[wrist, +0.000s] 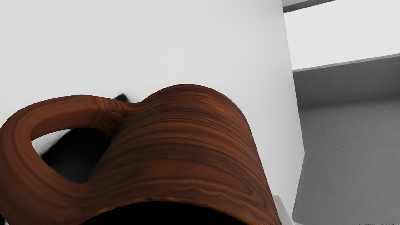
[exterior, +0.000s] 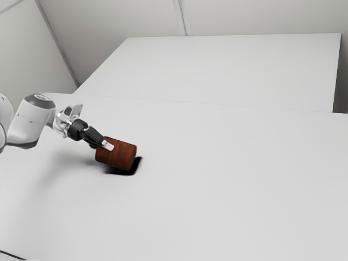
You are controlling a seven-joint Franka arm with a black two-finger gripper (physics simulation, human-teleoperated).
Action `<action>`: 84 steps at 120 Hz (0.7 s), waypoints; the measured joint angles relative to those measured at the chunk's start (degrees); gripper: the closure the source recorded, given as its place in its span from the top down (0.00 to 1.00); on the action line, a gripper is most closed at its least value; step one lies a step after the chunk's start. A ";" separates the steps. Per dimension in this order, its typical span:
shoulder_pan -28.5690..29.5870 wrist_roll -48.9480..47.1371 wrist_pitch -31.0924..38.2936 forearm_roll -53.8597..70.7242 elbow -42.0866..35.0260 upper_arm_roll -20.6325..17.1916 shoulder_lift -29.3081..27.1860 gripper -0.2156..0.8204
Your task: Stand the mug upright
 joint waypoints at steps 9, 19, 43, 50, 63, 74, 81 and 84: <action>-0.32 -0.31 0.14 0.38 -0.79 -0.04 -2.09 0.08; -1.17 -0.88 0.39 0.96 -1.70 -0.03 -4.28 0.08; -6.58 -3.25 3.52 8.07 -2.30 0.14 -10.84 0.07; -8.51 -3.85 5.63 11.29 -3.24 0.07 -12.89 0.07; -11.56 -4.82 11.54 16.98 -7.42 -0.11 -17.21 0.07; -13.34 -5.46 17.87 21.15 -11.27 -0.63 -20.34 0.07; -13.73 -5.65 21.70 23.16 -13.03 -1.30 -21.45 0.07; -13.66 -5.70 23.31 23.94 -13.89 -1.79 -22.00 0.07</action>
